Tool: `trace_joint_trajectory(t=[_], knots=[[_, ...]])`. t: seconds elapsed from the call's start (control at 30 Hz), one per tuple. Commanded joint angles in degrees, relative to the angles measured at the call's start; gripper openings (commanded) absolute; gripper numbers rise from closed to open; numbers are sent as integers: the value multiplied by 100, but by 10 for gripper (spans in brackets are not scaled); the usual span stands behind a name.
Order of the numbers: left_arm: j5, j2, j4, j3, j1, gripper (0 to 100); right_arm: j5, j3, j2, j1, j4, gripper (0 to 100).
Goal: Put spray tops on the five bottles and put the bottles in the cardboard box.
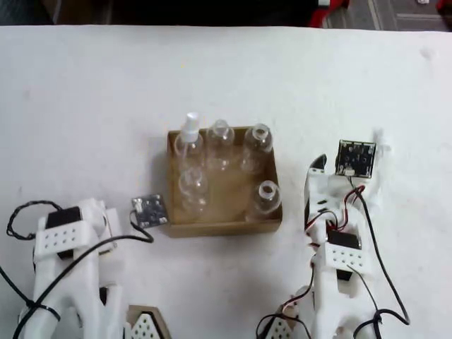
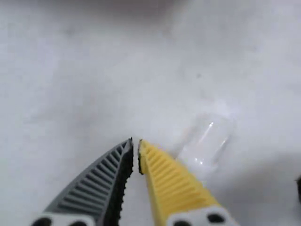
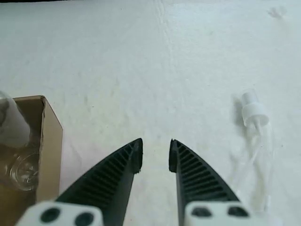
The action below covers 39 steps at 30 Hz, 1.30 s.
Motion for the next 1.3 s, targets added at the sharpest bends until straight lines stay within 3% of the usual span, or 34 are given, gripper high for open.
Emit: trace_joint_trajectory(t=[0.0, 0.17, 0.3, 0.37, 0.43, 0.5, 0.6, 0.73, 1.0, 1.27], knots=[[-9, 4, 1424, -1275, 48, 22, 70, -88, 4, 13, -136, 80], [-9, 4, 2954, -2804, 57, 22, 70, -88, 4, 13, -136, 80], [-62, 22, 3156, -2945, 40, 28, 70, -88, 4, 13, -136, 80], [-413, 22, 3059, -2602, 31, 60, 70, -88, 4, 13, -136, 80], [-1029, 13, 2901, -2154, -31, 153, 70, -88, 4, 13, -136, 80], [-1336, 13, 2374, -1749, -207, 221, 70, -88, 4, 13, -136, 80], [-1653, 13, 1319, -1204, -426, 219, 70, -88, 4, 13, -136, 80], [-2251, 13, 695, -695, -620, 224, 70, -88, 4, 13, -136, 80], [-2567, 31, 413, -563, -514, 223, 79, -88, 4, -101, -136, 80], [-2321, 4, 545, -281, -84, 222, 79, -88, 4, -92, -136, 80]])
